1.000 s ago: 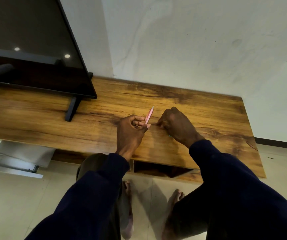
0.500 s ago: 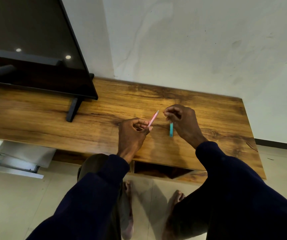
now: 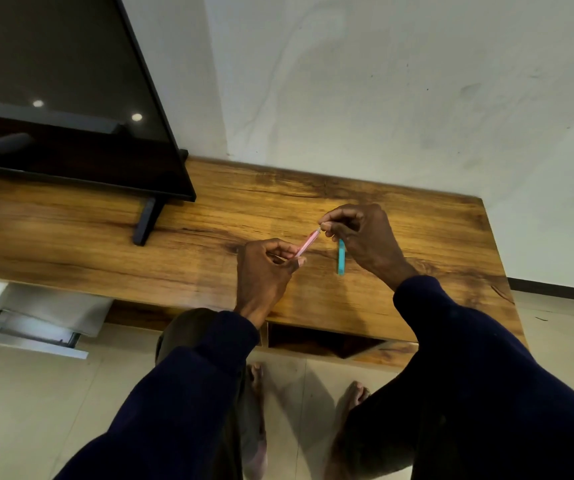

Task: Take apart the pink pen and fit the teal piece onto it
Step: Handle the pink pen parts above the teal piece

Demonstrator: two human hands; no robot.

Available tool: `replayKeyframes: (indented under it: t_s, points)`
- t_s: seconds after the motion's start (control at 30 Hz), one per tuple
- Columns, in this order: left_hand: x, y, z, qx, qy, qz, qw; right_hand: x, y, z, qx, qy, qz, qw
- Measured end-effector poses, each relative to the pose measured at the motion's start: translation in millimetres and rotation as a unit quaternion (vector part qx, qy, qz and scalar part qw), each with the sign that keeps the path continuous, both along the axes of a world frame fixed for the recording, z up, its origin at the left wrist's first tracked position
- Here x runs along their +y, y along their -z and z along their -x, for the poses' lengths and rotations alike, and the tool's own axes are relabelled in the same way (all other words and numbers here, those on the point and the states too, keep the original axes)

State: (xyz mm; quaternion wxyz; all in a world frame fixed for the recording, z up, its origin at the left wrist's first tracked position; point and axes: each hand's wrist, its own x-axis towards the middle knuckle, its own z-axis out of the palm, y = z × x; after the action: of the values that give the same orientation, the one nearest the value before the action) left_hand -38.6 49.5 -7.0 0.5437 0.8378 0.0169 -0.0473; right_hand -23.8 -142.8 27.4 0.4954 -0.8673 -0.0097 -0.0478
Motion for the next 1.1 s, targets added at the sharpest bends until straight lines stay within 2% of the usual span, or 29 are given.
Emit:
replayKeyframes:
  t_s: [0.5, 0.7, 1.1]
  points:
    - [1.8, 0.2, -0.5, -0.002, -0.001, 0.007, 1.000, -2.0, -1.8, -0.8, -0.019, -0.008, 0.022, 1.000]
    - [1.6, -0.8, -0.8, 0.004, -0.002, 0.012, 1.000, 1.1, -4.5, 0.0, -0.022, -0.025, 0.064, 0.997]
    - [3.3, -3.4, -0.1, -0.001, 0.001, 0.025, 1.000, 2.4, -8.2, 2.5, -0.007, -0.020, 0.042, 0.999]
